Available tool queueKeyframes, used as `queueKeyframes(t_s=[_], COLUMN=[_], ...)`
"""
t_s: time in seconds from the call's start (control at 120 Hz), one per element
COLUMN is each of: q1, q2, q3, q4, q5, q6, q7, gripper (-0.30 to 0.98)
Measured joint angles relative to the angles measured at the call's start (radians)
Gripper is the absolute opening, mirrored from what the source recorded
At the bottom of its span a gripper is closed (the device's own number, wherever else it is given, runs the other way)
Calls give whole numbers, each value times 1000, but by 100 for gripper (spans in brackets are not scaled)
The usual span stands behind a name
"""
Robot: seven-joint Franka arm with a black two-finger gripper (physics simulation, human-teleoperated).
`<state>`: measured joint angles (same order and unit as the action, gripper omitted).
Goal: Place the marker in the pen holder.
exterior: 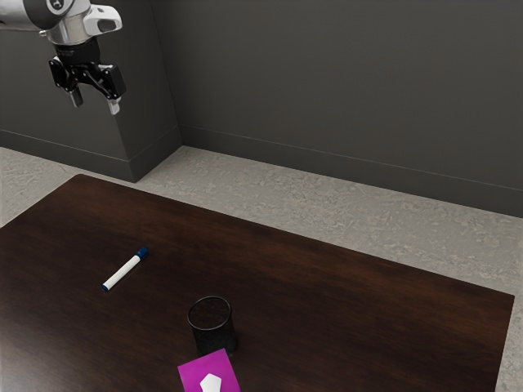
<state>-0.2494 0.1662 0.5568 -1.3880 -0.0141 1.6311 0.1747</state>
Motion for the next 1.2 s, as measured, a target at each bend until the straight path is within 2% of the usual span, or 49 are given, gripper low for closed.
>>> queueKeyframes(t_s=[0.275, 0.367, 0.408, 0.45, 0.517, 0.633, 0.733, 0.808, 1.025, 1.2], q1=[-4, -84, -108, -109, -57, -1, 13, 7, 1, 0], q2=[33, -67, -88, -81, -9, 55, 97, 131, 238, 284], q3=[-9, -21, -9, 11, 29, 39, 41, 40, 13, 4], q4=[-4, -185, -243, -309, -369, -559, -637, -645, -606, -599], q5=[4, 113, 118, 98, 65, 14, -27, -56, -205, -252], q6=[16, 71, 82, 104, 162, 329, 466, 551, 681, 720], q7=[12, -5, -15, -14, 10, 61, 106, 139, 230, 298], gripper=[67, 67, 67, 66, 66, 55, 49, 46, 42, 41])
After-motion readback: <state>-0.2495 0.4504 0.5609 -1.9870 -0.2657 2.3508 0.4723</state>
